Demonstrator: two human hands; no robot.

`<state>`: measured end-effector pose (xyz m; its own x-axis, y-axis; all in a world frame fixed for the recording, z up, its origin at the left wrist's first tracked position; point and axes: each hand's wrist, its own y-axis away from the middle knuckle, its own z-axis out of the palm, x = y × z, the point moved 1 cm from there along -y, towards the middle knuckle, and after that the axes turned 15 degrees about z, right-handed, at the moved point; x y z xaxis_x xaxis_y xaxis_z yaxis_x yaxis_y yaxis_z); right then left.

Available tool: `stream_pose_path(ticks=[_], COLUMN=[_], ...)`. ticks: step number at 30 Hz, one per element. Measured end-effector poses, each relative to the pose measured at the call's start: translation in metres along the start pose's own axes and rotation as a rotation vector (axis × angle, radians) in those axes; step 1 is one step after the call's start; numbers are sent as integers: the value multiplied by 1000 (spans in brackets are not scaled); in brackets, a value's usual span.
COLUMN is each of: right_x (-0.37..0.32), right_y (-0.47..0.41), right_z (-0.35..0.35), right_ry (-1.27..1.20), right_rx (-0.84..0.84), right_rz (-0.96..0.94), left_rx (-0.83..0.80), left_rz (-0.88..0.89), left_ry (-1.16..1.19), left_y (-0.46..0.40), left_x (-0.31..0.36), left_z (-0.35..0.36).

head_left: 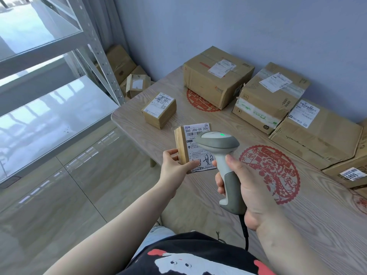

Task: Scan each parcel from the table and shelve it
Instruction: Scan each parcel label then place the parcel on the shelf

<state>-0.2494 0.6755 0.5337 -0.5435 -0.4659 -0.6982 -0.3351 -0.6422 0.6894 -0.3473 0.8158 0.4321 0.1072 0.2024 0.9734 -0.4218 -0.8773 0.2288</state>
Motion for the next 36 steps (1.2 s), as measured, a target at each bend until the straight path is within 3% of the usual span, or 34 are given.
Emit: stream_pose_path(ticks=[10,20,36], right_x=[-1,11,1], right_y=[-13,-49,-144], right_z=[14,87,313], right_ry=[26,152,322], right_rx=[11,-114,-184], right_rz=[20,122,183], left_rx=[117,408,653], left_rz=[-13,-68,-43], left_ry=[15,82,173], left_y=[2,10,-44], left_x=[8,1,2], left_z=[-37,-159,-405])
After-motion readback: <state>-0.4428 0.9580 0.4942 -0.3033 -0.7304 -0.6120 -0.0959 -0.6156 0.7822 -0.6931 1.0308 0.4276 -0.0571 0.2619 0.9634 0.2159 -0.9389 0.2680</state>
